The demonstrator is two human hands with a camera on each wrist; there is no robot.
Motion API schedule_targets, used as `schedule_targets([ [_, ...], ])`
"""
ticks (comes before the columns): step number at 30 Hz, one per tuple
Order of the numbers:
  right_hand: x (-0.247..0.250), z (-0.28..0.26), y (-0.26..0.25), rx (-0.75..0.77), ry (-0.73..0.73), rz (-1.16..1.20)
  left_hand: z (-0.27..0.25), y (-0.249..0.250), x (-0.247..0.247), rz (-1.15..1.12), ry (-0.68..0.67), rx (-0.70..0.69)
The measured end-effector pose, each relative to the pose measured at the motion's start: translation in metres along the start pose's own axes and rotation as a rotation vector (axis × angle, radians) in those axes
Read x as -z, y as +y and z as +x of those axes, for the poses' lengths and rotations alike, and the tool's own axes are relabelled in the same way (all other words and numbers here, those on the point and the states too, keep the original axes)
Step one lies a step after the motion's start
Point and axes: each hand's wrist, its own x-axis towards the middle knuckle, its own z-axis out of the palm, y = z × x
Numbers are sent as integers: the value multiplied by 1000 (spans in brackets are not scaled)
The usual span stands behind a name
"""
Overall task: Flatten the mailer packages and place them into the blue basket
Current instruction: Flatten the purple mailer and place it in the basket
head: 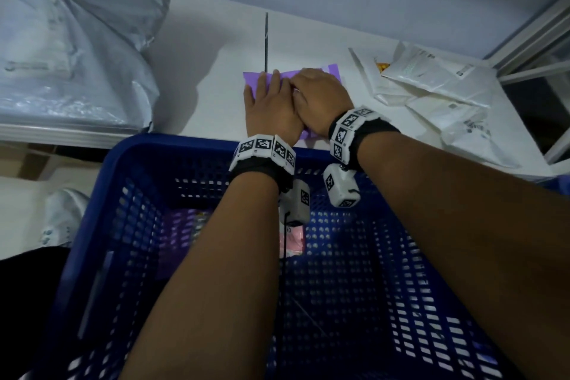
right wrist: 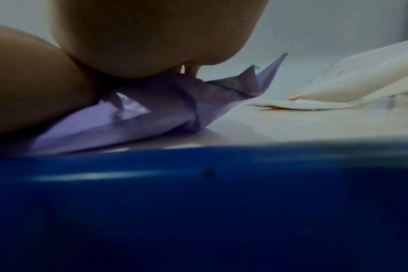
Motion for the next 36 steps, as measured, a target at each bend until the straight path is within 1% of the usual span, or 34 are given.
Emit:
schedule_targets([
  [5,-8,1,17,57,-44,-31,1,3,-2,47,-10,11],
  [8,-17,0,22,36,-44,26,1,3,-3,74,-12,19],
  [12,-26,-1,27,-7,-27,92,2,4,-7,51,22,54],
  [19,-37,-5,33,-54,-14,77,2,8,-8,126,22,50],
  [26,-40,-3,36,-83,-72,73,3,8,-8,171,13,36],
  [36,-44,-2,38,-110,-106,113,5,9,-6,195,-17,45],
])
